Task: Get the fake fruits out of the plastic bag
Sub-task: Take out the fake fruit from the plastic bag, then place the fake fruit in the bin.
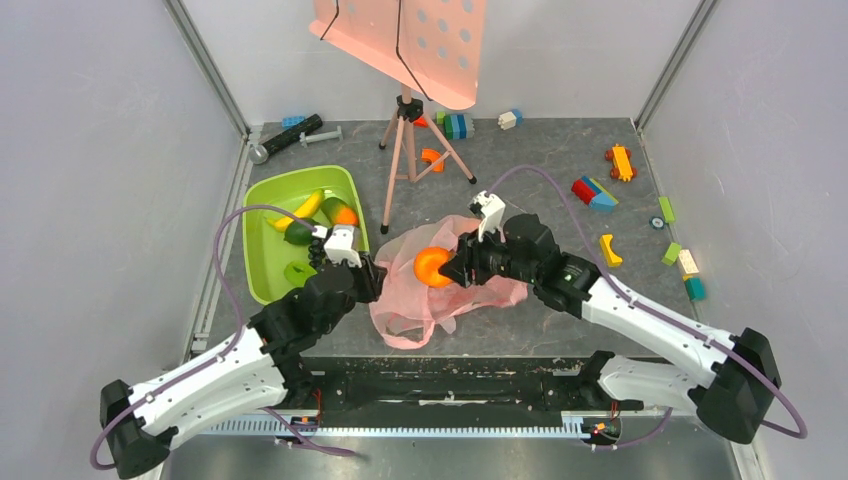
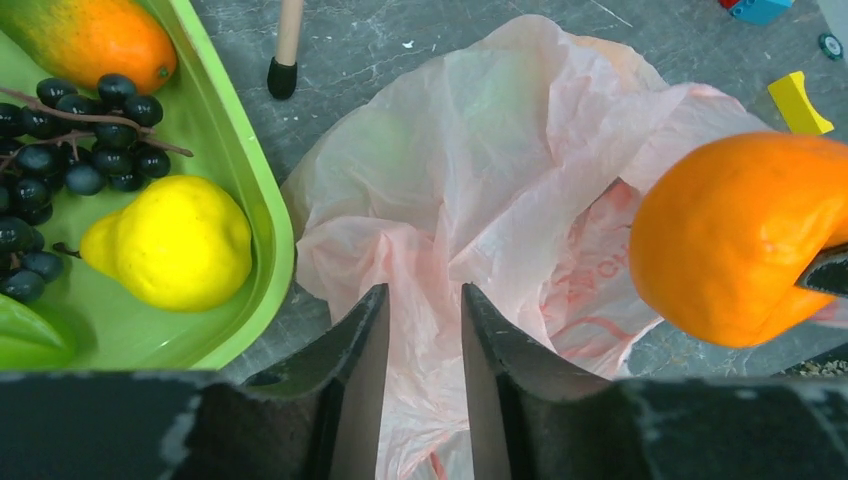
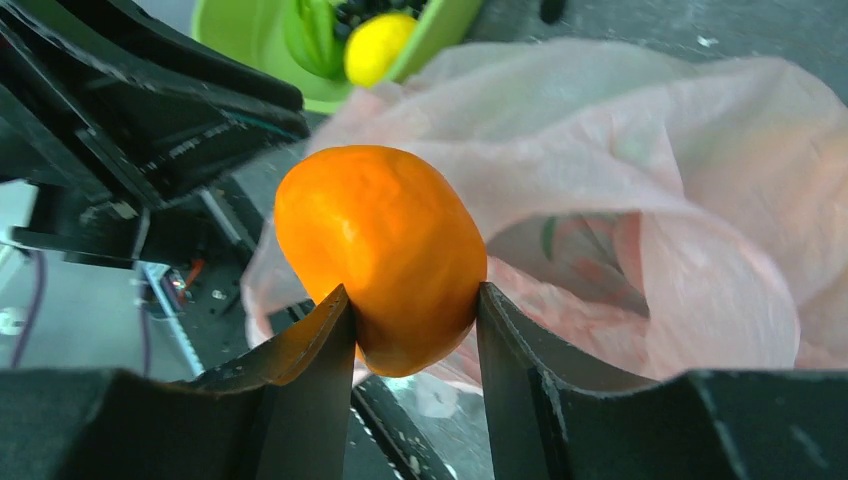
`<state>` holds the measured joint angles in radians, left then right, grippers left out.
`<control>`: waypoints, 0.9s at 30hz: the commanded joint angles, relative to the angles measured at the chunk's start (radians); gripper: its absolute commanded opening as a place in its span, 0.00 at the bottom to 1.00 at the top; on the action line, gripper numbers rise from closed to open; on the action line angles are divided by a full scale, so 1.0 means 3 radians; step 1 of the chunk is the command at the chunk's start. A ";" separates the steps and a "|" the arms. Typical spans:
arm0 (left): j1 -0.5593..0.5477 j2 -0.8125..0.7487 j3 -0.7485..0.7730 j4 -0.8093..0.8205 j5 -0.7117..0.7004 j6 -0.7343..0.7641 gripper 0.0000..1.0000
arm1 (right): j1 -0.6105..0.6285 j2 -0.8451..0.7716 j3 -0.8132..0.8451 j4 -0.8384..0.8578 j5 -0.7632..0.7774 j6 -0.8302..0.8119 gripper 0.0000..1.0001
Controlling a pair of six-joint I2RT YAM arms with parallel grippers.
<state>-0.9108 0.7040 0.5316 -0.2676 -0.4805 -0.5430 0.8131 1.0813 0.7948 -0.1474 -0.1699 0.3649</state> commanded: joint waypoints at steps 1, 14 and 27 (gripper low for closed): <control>0.0014 -0.0233 0.0149 -0.0293 -0.0053 -0.0185 0.41 | -0.0016 0.0177 0.0293 0.0372 -0.0391 0.0155 0.42; 0.0014 -0.0989 0.0804 -0.1022 -0.0432 -0.0107 0.61 | 0.0012 0.1162 0.0943 0.0821 -0.0748 0.0260 0.43; 0.0014 -0.1230 0.1045 -0.1237 -0.0558 -0.0028 0.65 | 0.0408 0.2784 0.2205 0.1263 -0.0750 0.0185 0.44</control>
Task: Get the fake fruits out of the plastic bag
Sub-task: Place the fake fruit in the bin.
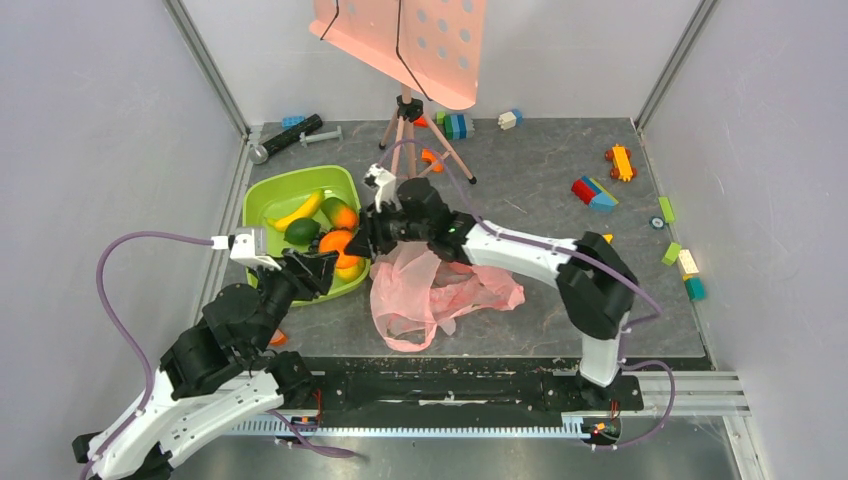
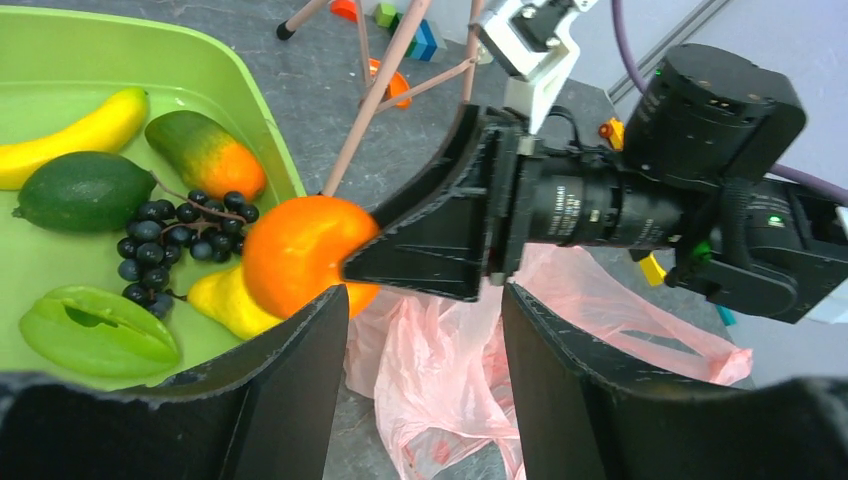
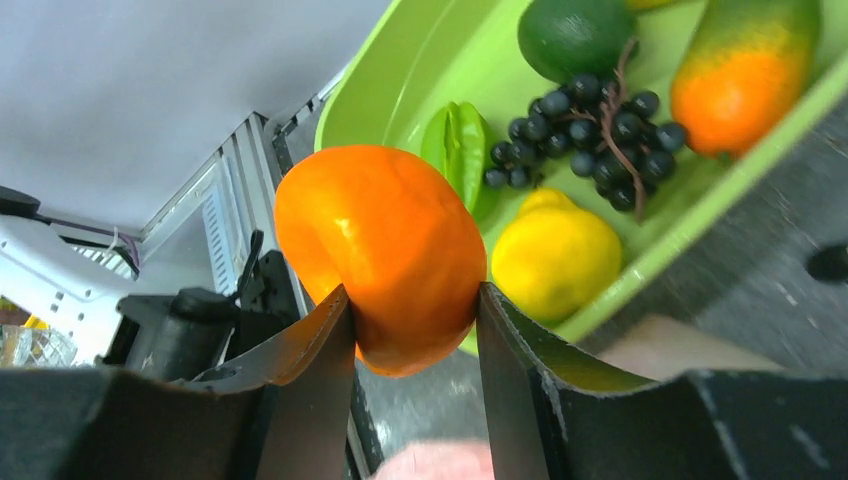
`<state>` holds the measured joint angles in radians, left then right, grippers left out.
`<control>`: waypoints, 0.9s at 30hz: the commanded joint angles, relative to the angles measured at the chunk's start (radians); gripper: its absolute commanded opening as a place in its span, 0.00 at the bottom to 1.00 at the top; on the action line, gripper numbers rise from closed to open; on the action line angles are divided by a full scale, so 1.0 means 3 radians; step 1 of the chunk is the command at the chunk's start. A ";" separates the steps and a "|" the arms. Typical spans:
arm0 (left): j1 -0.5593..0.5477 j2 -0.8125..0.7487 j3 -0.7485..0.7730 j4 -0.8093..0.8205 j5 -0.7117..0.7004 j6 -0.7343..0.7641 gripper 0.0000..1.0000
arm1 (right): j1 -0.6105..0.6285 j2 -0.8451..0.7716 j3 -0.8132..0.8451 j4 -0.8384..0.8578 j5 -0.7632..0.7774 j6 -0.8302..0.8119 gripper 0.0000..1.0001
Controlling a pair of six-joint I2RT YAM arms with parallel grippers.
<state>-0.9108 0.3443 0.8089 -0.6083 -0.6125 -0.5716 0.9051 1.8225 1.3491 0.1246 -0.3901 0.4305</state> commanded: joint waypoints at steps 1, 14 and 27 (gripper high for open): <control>0.0015 -0.0045 0.0126 -0.0109 -0.0117 0.0069 0.65 | 0.0129 0.0404 0.0428 0.0428 -0.0014 -0.0035 0.44; 0.0014 -0.0069 0.0154 -0.0181 -0.0081 0.0067 0.65 | 0.0317 0.1279 0.1092 0.0730 0.0483 -0.0215 0.47; 0.0014 -0.0119 0.0131 -0.0242 -0.0078 0.0045 0.66 | 0.0368 0.1030 0.0905 0.0459 0.1022 -0.0688 0.73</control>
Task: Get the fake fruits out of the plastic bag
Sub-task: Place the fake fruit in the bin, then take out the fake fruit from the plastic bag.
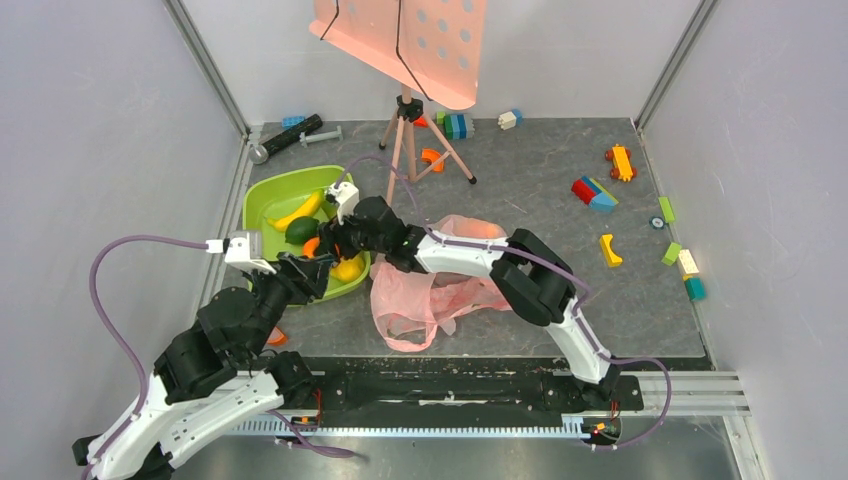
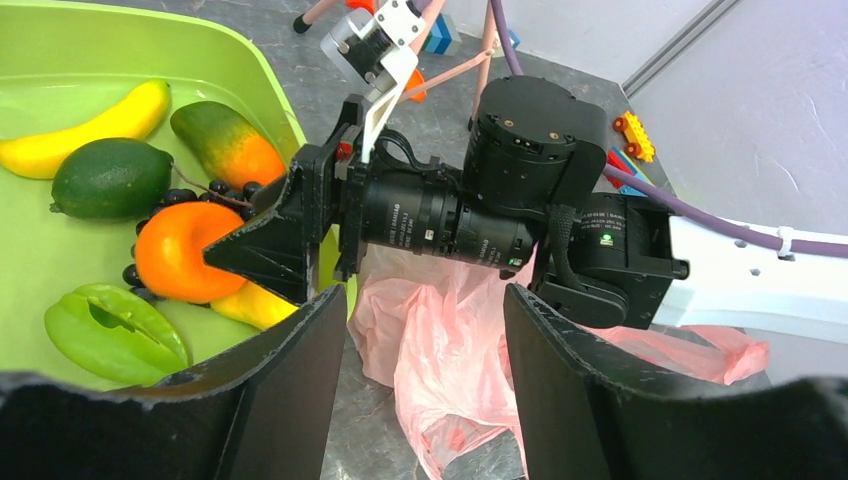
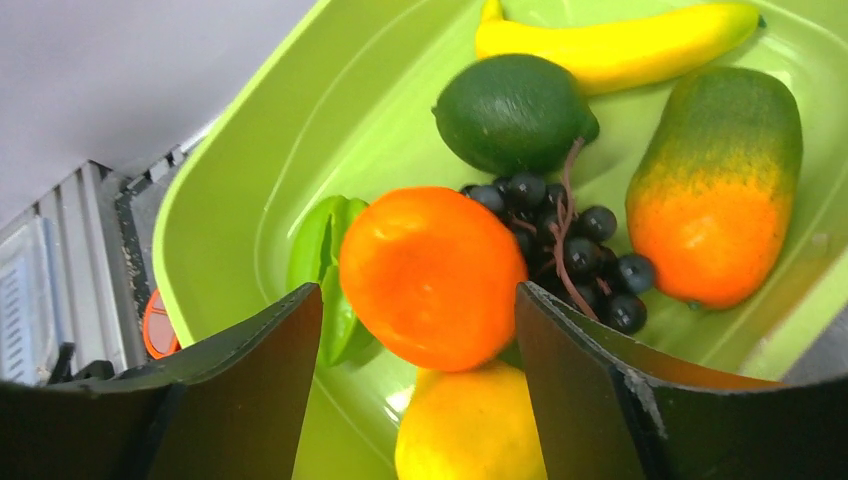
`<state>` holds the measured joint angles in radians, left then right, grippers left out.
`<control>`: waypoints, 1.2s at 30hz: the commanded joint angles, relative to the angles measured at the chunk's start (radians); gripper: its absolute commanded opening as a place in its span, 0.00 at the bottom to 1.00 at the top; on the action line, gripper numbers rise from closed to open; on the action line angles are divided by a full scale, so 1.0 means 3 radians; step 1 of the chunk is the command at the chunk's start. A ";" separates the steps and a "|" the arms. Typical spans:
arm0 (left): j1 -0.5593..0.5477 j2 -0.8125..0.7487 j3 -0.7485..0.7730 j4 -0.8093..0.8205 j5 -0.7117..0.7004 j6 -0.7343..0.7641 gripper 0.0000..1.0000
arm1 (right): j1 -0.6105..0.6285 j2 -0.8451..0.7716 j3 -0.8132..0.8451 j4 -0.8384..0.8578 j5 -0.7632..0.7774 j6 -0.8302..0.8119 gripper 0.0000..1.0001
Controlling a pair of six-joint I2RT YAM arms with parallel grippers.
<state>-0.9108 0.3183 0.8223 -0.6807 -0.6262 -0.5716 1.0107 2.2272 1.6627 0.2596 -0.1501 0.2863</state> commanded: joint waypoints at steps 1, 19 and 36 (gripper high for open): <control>0.0014 -0.0036 0.0087 -0.0004 -0.0041 0.0046 0.66 | 0.0016 -0.0413 -0.0213 0.0019 0.0277 -0.0244 0.74; 0.0014 0.0747 0.0176 0.0505 0.1155 0.0510 0.84 | -0.0204 -0.2729 -0.1645 -0.2194 0.1731 -0.1022 0.98; -0.0629 0.1996 0.0134 0.1527 0.1760 0.0609 0.89 | -0.1199 -0.3421 -0.2745 -0.1842 0.0531 -0.1184 0.98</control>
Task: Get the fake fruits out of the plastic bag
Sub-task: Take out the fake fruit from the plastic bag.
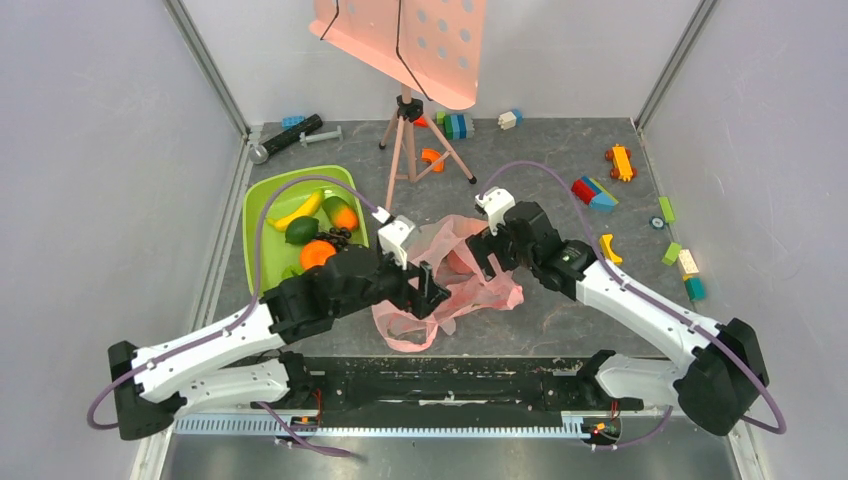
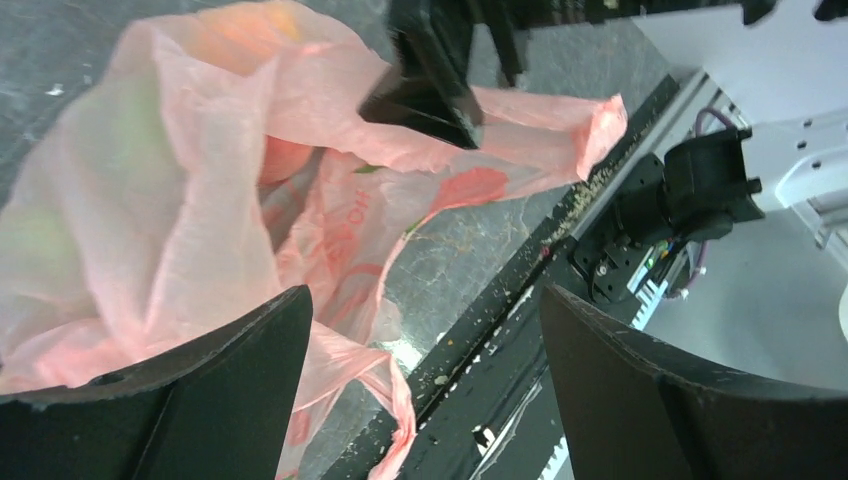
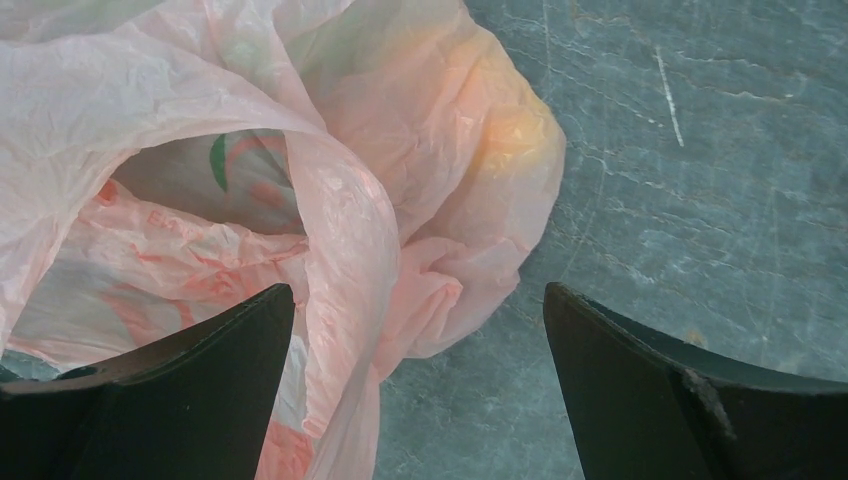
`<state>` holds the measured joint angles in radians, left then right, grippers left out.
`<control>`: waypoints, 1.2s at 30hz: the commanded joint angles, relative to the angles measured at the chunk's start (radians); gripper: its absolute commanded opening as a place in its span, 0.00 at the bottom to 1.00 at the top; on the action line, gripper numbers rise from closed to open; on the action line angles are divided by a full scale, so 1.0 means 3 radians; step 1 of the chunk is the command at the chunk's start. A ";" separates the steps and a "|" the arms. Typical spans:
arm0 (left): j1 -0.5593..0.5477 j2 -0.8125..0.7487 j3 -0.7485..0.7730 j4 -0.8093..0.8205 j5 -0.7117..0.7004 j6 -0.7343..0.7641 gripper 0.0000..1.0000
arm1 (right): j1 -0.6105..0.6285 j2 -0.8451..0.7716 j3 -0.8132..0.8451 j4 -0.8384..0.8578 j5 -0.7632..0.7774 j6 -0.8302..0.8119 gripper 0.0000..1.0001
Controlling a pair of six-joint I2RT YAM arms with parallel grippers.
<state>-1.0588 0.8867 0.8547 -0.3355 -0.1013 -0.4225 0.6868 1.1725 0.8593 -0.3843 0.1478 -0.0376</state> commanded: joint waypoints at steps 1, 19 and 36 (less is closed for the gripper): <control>-0.0162 0.0134 0.0016 0.0412 0.0007 0.0083 0.89 | -0.0151 0.0134 -0.0095 0.0371 -0.0579 -0.0097 0.98; -0.0207 0.1015 -0.0185 0.1223 -0.0332 -0.0093 0.76 | -0.0398 0.0089 -0.0132 0.0599 -0.0659 0.0369 0.12; -0.0033 0.1668 -0.0341 0.2013 -0.0581 0.0847 0.96 | -0.0407 -0.0032 -0.0062 0.0492 -0.0752 0.0754 0.10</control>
<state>-1.1065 1.3502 0.7616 0.1383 -0.2878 -0.3000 0.5713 1.1728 0.8021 -0.2523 -0.0654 0.1547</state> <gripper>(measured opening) 0.936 0.106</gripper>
